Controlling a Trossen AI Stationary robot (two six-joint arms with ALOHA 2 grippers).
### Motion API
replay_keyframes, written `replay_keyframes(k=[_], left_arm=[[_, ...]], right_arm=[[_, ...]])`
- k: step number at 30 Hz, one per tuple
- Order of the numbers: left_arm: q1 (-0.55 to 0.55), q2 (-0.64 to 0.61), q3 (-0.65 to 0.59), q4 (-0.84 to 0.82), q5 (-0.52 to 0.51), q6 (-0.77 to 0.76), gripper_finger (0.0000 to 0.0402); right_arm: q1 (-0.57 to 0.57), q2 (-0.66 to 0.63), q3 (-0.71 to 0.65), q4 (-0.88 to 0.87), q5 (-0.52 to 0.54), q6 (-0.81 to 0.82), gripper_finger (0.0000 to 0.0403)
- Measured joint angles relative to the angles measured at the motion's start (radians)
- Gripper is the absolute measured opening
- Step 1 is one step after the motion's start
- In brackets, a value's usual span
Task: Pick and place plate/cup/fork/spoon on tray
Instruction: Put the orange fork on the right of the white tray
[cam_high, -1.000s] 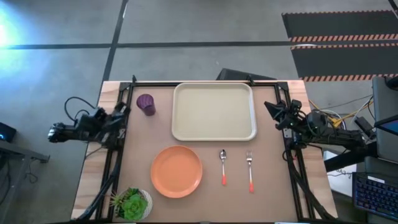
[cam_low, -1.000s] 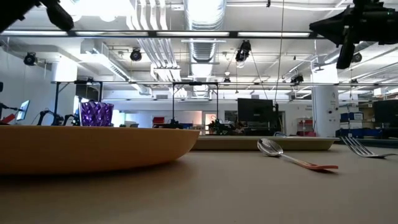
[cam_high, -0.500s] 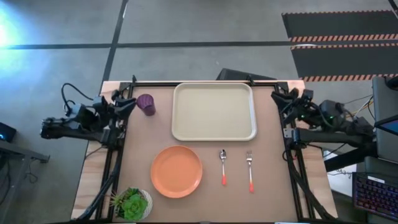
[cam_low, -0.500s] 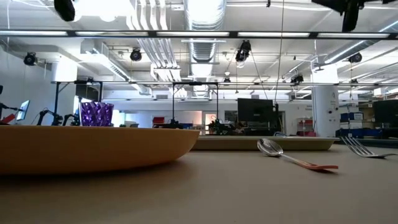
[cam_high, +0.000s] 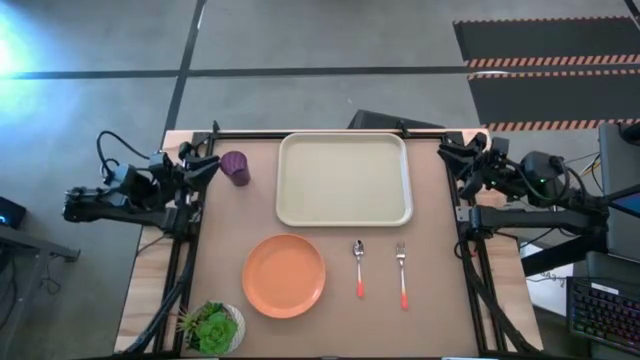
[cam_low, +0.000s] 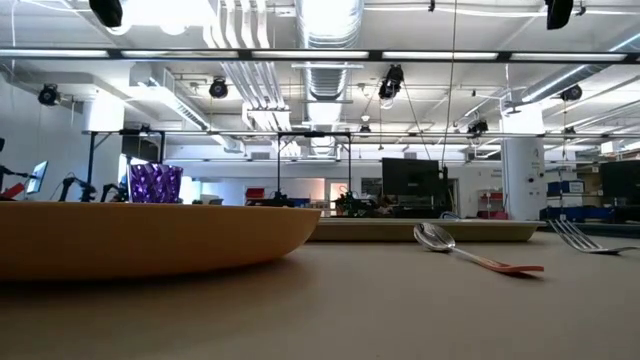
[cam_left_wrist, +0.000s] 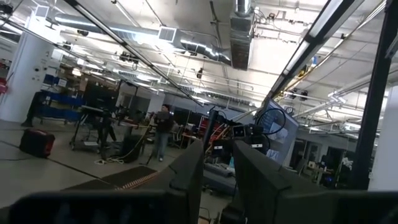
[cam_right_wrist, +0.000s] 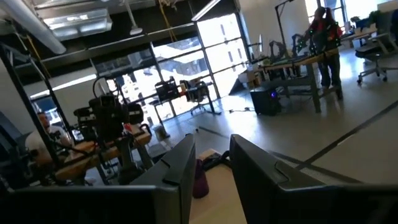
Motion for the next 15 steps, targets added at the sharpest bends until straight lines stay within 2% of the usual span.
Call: replay_keyframes(k=[15], left_arm=[[0.000,0.019,-0.002,0.005,-0.030,-0.001,0.0073]], right_arm=[[0.000,0.005,0.000,0.000,-0.001,-0.003,0.0091]])
